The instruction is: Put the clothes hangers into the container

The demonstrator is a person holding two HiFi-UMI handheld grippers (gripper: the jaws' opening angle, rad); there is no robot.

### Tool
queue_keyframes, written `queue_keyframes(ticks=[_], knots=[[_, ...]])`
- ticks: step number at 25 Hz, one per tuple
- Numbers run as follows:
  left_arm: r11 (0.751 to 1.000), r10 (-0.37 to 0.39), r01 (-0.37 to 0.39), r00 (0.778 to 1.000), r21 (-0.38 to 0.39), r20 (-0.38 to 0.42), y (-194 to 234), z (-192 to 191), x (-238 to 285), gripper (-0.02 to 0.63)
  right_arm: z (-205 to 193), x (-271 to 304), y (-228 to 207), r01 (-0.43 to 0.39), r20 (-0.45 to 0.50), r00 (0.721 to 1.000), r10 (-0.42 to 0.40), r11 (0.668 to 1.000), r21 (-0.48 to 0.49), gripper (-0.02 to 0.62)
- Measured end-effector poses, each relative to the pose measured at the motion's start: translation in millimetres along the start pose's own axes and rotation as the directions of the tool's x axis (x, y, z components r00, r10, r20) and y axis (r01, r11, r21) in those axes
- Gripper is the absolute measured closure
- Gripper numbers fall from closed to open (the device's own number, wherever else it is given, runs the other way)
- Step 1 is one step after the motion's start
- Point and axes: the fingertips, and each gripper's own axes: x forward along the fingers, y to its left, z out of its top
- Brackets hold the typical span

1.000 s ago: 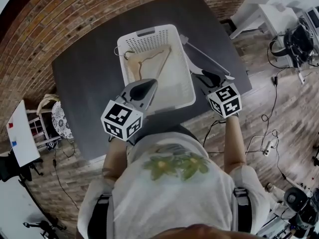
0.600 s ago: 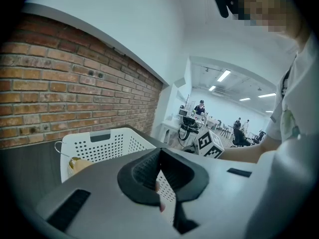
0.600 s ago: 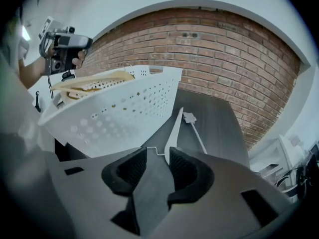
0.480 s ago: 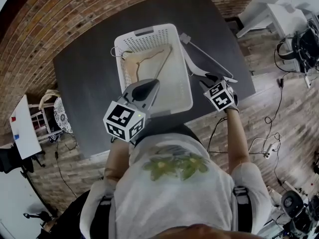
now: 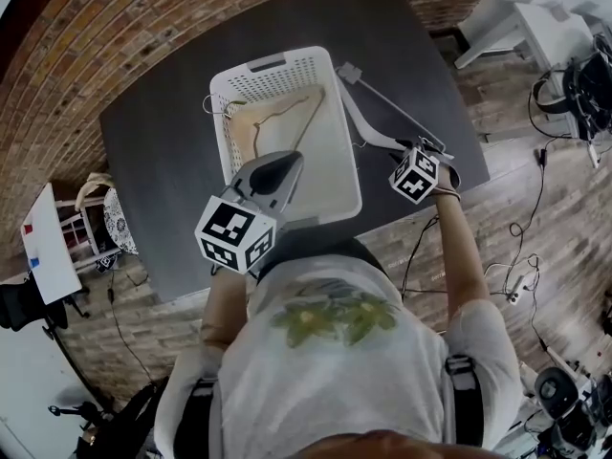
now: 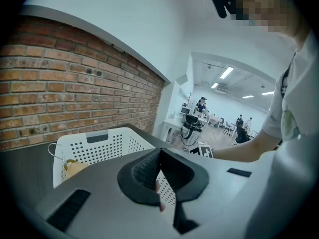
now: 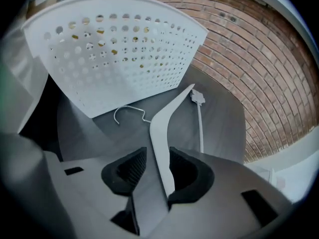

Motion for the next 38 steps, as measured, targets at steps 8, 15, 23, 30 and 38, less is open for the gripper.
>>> queue_keyframes(ticks=[8,15,23,30,38], knots=[[1.000,0.017,-0.017,1.000,-0.005,-0.014,4,-4,5,0.577,-18,30,-6,-0.061,-0.111,0.993,0.047,0.990,-0.129,0.445],[1.000,0.028,-0.028,0.999,-0.010,-0.023,7,-6,4,0.577,-26,44,-9,-0.128,-0.176,0.979,0.102,0.982,-0.143,0.445],[0.999,0.028,-0.028,0.999,-0.020,-0.019,9,-7,4,0.577,-26,43,-7,-0.130,-0.164,0.980,0.113,0.987,-0.094,0.460],[1.000,0.012,-0.012,1.000,-0.022,-0.010,9,-6,3,0.577,-33,40,-1,-0.108,-0.177,0.978,0.107,0.994,0.001,0.468],[1.000,-0.012,0.012,1.000,-0.020,0.003,7,-4,-2,0.577,-41,20,12,-0.082,-0.134,0.986,0.094,0.993,0.089,0.470]])
